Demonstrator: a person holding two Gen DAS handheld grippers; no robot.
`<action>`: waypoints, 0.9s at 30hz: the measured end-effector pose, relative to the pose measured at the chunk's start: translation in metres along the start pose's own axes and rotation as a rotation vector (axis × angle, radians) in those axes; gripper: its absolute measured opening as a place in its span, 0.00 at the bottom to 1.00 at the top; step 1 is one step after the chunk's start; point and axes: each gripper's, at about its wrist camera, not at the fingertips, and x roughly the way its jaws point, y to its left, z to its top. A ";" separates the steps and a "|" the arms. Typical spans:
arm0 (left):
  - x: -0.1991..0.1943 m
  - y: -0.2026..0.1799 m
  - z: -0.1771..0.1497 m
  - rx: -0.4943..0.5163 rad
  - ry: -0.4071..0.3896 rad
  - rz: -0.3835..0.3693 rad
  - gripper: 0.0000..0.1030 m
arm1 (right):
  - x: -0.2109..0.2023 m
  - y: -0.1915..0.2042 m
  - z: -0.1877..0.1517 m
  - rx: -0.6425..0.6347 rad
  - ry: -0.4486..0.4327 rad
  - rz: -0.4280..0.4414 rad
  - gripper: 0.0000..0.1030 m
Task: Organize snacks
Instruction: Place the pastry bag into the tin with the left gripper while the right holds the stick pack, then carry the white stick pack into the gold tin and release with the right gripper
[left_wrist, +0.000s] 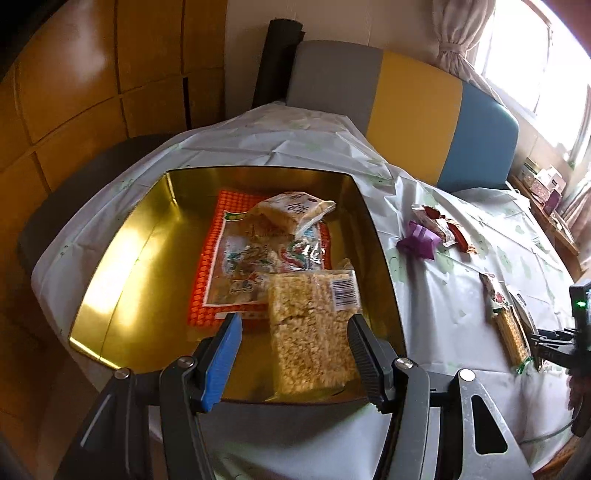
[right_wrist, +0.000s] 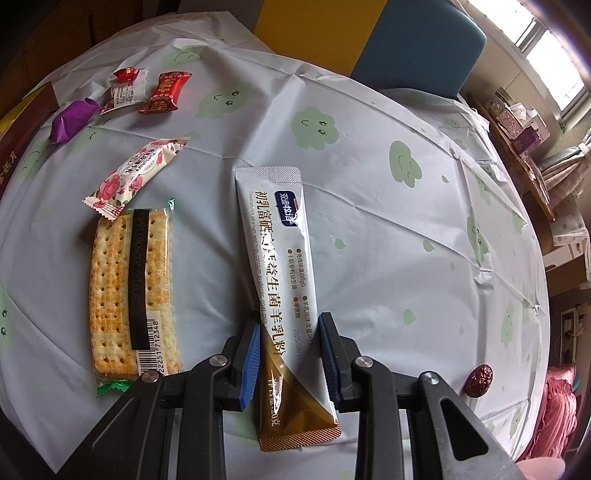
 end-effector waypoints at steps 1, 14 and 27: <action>-0.001 0.001 -0.001 0.000 -0.003 0.003 0.59 | 0.000 -0.001 0.000 0.008 0.001 0.006 0.27; -0.009 0.019 -0.005 -0.034 -0.019 0.009 0.59 | -0.006 -0.032 0.007 0.214 0.016 0.111 0.22; -0.019 0.065 0.002 -0.163 -0.081 0.090 0.58 | -0.083 0.024 0.040 0.252 -0.165 0.395 0.22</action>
